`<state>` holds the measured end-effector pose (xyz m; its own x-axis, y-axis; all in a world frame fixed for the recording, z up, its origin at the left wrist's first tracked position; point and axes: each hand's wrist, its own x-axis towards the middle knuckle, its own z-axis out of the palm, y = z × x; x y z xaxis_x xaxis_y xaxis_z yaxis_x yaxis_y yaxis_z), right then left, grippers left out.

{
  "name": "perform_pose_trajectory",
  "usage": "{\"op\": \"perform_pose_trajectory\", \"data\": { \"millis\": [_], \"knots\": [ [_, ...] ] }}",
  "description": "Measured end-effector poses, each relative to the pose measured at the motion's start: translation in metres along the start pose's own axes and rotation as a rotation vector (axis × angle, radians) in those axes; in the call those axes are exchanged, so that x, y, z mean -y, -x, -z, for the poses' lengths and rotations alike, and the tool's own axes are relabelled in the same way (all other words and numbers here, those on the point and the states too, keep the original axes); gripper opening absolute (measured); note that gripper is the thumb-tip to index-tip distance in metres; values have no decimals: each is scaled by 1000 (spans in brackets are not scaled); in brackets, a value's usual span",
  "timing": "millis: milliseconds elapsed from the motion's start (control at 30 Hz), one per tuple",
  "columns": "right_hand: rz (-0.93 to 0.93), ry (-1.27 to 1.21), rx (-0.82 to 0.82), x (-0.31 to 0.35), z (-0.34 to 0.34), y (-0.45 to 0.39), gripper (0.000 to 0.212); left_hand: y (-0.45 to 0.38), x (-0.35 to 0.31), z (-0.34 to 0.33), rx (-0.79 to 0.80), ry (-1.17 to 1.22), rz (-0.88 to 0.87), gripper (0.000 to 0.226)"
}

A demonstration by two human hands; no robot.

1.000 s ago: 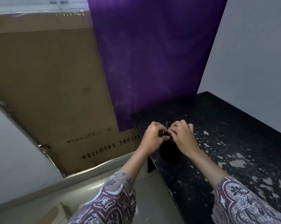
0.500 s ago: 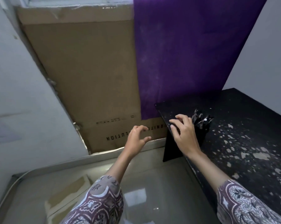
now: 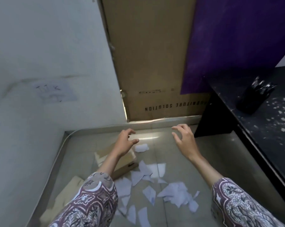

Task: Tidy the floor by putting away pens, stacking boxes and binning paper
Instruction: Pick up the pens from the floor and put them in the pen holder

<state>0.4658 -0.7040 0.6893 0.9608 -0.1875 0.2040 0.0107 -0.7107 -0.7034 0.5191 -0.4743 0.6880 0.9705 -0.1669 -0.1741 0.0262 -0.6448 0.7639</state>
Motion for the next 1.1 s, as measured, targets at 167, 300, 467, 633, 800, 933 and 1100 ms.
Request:
{"op": "perform_pose_trajectory", "data": {
  "millis": [167, 300, 467, 633, 800, 933, 1100],
  "knots": [
    [-22, 46, 53, 28, -61, 49, 21, 46, 90, 47, 21, -5, 84, 34],
    [-64, 64, 99, 36, -101, 79, 22, 81, 142, 62, 61, 9, 139, 32],
    [-83, 74, 278, 33, -182, 136, 22, 139, 231, 60, 67, 16, 263, 33],
    [-22, 82, 425, 10, -251, 172, 20, 180, 309, 36, 62, 43, 351, 27],
    [39, 100, 554, -30, -329, 209, 21, 210, 393, -17, 59, 11, 422, 30],
    [82, 109, 642, -75, -392, 243, 22, 221, 459, -75, 119, -21, 430, 28],
    [86, 87, 717, -129, -465, 277, 22, 219, 528, -148, 201, -107, 390, 25]
  ]
}}
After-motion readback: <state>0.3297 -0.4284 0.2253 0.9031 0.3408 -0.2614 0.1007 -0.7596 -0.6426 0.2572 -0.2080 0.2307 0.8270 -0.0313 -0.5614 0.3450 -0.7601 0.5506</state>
